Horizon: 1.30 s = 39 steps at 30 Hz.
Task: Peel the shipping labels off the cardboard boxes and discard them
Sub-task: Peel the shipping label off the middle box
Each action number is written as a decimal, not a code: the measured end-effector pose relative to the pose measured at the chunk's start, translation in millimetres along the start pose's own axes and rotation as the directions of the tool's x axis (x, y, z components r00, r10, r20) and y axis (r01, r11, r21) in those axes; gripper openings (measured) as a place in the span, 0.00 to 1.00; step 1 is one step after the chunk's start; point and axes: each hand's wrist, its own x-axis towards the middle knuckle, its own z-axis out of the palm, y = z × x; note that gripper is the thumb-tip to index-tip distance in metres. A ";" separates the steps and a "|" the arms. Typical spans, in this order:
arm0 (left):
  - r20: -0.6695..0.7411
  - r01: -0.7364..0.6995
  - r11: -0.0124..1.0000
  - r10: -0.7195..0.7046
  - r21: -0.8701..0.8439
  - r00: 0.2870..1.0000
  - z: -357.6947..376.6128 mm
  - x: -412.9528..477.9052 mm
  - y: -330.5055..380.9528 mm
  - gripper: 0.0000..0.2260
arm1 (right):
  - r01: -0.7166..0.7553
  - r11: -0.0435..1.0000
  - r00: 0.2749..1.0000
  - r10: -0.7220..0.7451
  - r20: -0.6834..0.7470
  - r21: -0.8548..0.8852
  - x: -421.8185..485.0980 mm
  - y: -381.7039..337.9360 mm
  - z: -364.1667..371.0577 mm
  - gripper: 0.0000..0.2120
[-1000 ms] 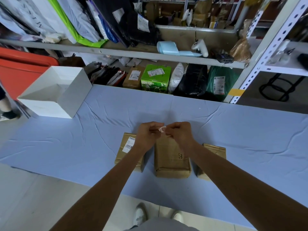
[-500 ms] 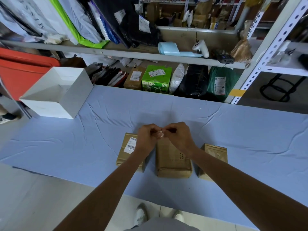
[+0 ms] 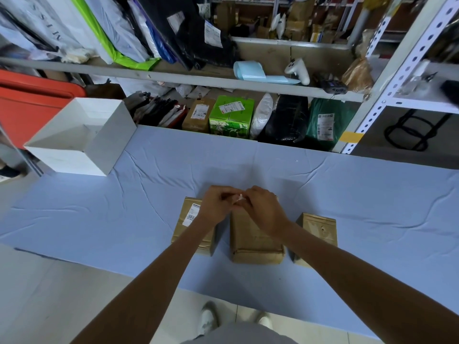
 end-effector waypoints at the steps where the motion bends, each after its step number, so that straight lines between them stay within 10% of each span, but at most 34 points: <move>1: 0.016 0.002 1.000 -0.001 -0.009 1.000 -0.9 0.5 0.9 0.10 | -0.012 0.999 1.000 0.013 -0.024 0.045 0.4 0.3 -0.1 0.11; 13: -0.032 0.038 0.975 -0.046 -0.219 0.998 -8.3 -1.3 -1.8 0.08 | -0.060 0.968 0.991 0.088 -0.106 0.242 6.0 -5.1 1.5 0.10; 26: -0.186 -0.009 0.975 0.051 0.220 0.981 15.0 0.6 26.7 0.05 | -0.143 0.987 0.984 0.150 -0.096 0.074 11.9 -9.9 -8.5 0.10; 39: -0.271 0.124 0.991 -0.133 -0.050 0.953 26.4 1.4 34.7 0.05 | 0.063 0.967 0.971 -0.002 -0.240 0.246 15.5 14.2 -23.7 0.03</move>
